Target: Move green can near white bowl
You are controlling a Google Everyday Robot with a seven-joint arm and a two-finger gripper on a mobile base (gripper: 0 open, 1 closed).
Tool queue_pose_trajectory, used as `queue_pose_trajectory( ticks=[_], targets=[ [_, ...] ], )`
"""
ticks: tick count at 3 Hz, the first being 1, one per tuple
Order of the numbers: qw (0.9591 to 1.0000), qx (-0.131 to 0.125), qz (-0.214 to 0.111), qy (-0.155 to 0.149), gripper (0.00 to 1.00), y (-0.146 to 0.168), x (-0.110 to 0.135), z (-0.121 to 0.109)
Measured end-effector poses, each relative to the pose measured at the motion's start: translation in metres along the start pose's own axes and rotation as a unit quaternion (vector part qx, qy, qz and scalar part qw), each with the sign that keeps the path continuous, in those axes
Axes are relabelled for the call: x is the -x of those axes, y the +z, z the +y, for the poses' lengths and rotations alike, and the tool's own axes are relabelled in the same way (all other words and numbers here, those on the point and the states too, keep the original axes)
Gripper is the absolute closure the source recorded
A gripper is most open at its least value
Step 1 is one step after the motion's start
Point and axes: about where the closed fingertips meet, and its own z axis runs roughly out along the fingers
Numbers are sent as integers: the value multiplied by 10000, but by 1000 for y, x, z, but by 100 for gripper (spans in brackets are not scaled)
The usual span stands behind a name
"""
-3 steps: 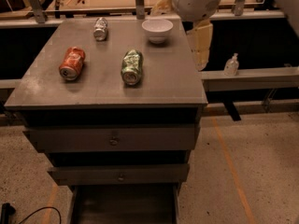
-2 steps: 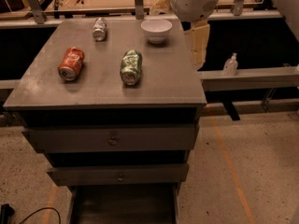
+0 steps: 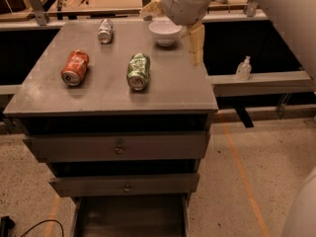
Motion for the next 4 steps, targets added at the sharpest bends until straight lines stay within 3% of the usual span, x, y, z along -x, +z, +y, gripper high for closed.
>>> queue_pose_trajectory(
  ticks=[1,2,3,4],
  targets=[
    [9900,-142,109,-1401,0,23,8,-23],
    [9746,-71,-36,-2240,0,47,9,-30],
    [9587,9,-353,-2821,0,78,9,-37],
    [9476,115,-381,-3170,0,111,10,-47]
  ],
)
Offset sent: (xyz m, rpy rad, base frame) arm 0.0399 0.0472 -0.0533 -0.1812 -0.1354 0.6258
